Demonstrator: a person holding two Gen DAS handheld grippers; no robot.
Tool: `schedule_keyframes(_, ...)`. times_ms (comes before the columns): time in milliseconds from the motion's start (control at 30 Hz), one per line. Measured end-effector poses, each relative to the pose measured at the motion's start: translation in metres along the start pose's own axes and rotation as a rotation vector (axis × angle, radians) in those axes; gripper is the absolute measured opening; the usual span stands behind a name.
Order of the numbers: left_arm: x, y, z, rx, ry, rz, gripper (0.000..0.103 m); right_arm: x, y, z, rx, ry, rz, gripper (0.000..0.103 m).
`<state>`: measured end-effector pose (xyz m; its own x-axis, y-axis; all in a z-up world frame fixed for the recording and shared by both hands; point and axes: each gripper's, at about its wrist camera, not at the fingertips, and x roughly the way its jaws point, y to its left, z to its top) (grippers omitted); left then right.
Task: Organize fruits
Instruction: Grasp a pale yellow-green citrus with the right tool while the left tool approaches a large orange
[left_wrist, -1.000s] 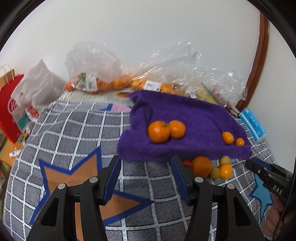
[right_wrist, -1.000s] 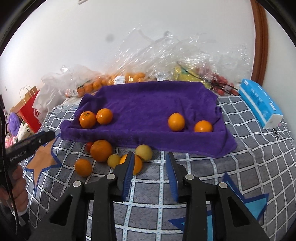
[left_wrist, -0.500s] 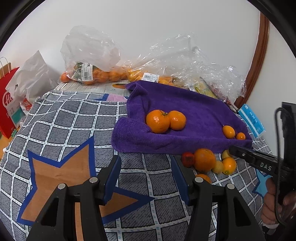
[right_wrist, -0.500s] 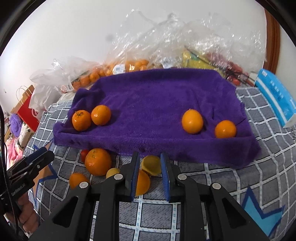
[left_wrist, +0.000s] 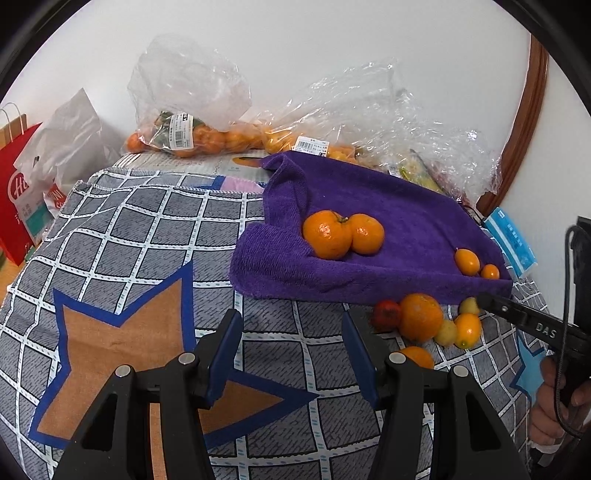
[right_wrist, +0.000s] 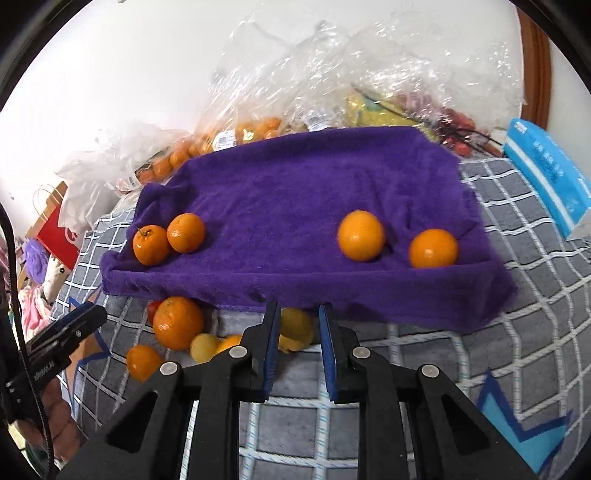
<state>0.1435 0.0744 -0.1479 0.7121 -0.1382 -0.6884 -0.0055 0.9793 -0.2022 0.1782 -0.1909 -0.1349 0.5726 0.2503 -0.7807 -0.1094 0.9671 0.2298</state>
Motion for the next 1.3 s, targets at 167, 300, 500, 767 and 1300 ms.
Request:
schedule_keyframes(167,0.001,0.001,0.0,-0.005,0.007,0.008,0.054,-0.008,-0.021,-0.006,0.013,0.008,-0.078,0.021)
schedule_keyframes(300,0.003,0.002,0.0,-0.013,0.01,0.011,0.054,-0.011,-0.034,-0.009,0.054,0.002,-0.056,0.021)
schedule_keyframes(500,0.006,0.002,0.0,-0.009,0.021,0.017,0.054,-0.011,-0.032,-0.007,0.049,-0.02,-0.007,0.021)
schedule_keyframes(767,0.009,0.001,0.001,0.001,0.033,0.025,0.054,0.006,-0.012,-0.007,-0.024,-0.009,0.026,0.033)
schedule_keyframes(1300,0.007,-0.002,-0.001,0.019,0.021,0.015,0.054,-0.008,-0.018,-0.018,-0.057,-0.045,-0.029,0.026)
